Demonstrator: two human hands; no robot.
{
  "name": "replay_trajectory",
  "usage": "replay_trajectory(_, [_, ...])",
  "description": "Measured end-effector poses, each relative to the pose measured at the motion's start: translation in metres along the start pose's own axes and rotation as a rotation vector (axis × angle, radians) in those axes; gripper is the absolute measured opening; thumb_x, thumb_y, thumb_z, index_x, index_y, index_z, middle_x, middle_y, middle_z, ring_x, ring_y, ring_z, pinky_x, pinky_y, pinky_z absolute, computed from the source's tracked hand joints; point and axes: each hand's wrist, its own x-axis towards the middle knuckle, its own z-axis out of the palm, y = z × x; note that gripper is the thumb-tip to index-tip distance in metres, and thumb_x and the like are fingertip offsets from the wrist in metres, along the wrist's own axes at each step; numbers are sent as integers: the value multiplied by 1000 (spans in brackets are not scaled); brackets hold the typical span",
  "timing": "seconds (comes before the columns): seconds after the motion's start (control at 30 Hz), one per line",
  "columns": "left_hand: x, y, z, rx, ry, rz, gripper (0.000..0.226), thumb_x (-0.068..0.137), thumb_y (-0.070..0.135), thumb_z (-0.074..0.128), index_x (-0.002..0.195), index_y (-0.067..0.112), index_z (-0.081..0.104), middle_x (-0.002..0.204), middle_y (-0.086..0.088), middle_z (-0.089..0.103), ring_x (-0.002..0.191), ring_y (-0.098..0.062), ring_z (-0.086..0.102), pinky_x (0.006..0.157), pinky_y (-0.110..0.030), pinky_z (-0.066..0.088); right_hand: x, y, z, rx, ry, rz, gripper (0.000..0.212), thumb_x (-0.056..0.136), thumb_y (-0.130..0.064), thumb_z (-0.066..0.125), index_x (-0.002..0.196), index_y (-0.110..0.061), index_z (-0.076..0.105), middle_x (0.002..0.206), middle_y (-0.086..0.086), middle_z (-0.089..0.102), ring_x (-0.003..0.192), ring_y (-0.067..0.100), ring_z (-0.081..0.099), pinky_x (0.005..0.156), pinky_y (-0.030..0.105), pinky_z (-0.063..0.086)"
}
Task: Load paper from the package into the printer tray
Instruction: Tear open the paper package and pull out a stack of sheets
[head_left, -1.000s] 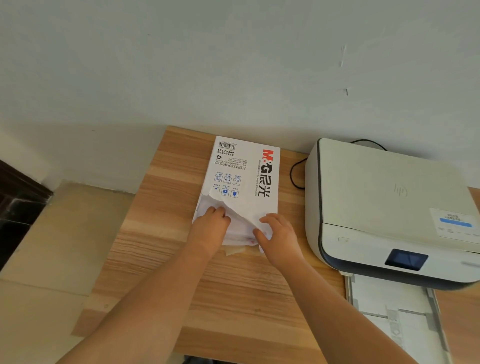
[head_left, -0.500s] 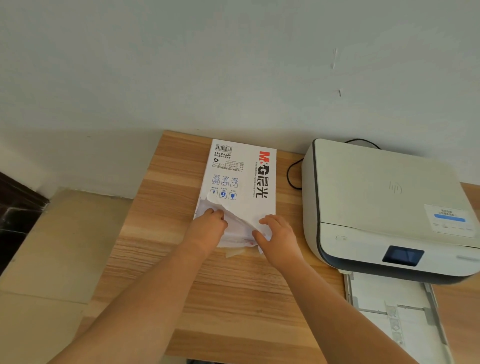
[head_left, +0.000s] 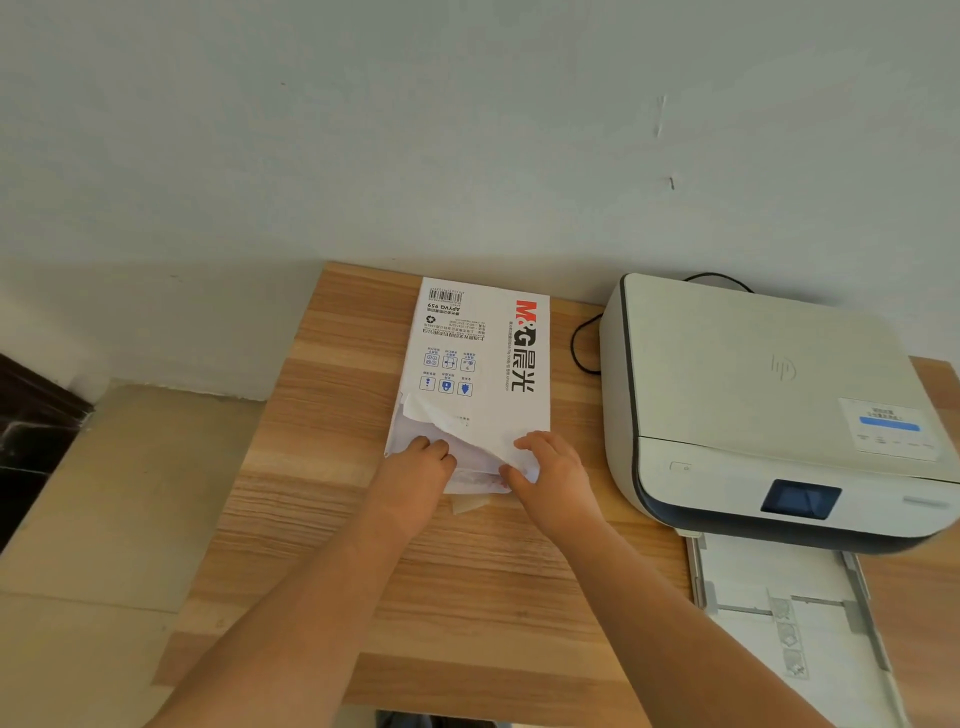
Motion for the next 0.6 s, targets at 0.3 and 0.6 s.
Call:
replay_trajectory(0.3, [-14,5,-4,-43,-16,-45,35,40,-5,86,68,8,69,72,-4,65,67,-21,62,35,-21,29,-15,-2,3,-68,-13,-19,41,86,-35,66,124,-23,56,135,-5,50,125,18,42,104,38,37])
replay_trajectory(0.6, [-18,6,3,-173,87,-83,36,87,-2,54,122,6,58,122,-14,58,111,-31,53,64,-33,40,-32,16,0,-276,-17,-100,44,87,-33,65,129,-22,54,138,-2,50,128,20,44,108,39,35])
